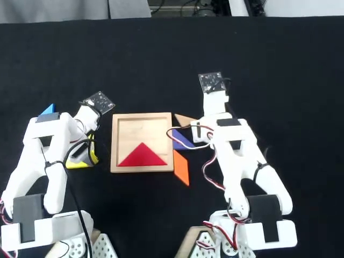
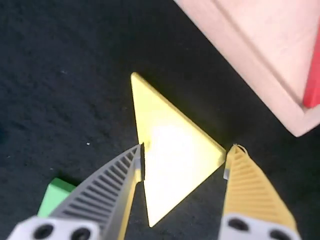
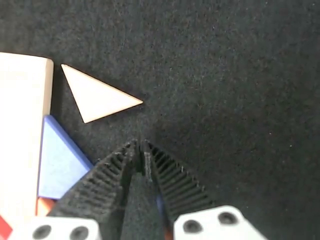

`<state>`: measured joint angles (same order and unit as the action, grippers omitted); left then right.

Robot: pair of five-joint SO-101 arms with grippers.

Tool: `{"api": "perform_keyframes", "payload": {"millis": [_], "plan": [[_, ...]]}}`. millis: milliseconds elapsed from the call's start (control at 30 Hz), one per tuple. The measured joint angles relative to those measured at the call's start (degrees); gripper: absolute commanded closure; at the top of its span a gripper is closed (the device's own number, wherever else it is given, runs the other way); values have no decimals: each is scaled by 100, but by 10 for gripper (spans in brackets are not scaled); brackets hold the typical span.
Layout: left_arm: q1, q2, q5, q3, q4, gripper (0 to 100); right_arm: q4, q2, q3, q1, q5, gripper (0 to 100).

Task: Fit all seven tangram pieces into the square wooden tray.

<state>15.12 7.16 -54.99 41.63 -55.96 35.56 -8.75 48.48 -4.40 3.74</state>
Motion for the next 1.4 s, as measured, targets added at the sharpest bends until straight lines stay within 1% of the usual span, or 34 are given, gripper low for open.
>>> {"api": "perform_keyframes", "payload": {"millis": [67,333,467,600,933,1133,1300,1400], "plan": [[0,0,0,0,0,677,0,0,0,0,0,987],[35,0,0,0,35,677,0,0,0,0,0,987],[229,0,0,0,35,672,0,0,0,0,0,987],[281,-53,0,0,44,674,0,0,0,0,0,987],[308,-835,-18,-18,571,676,0,0,0,0,0,987],[281,-888,-26,-18,598,676,0,0,0,0,0,987],[281,-967,404,-141,598,676,0,0,0,0,0,987],[281,-967,413,-141,598,677,0,0,0,0,0,987]]}}
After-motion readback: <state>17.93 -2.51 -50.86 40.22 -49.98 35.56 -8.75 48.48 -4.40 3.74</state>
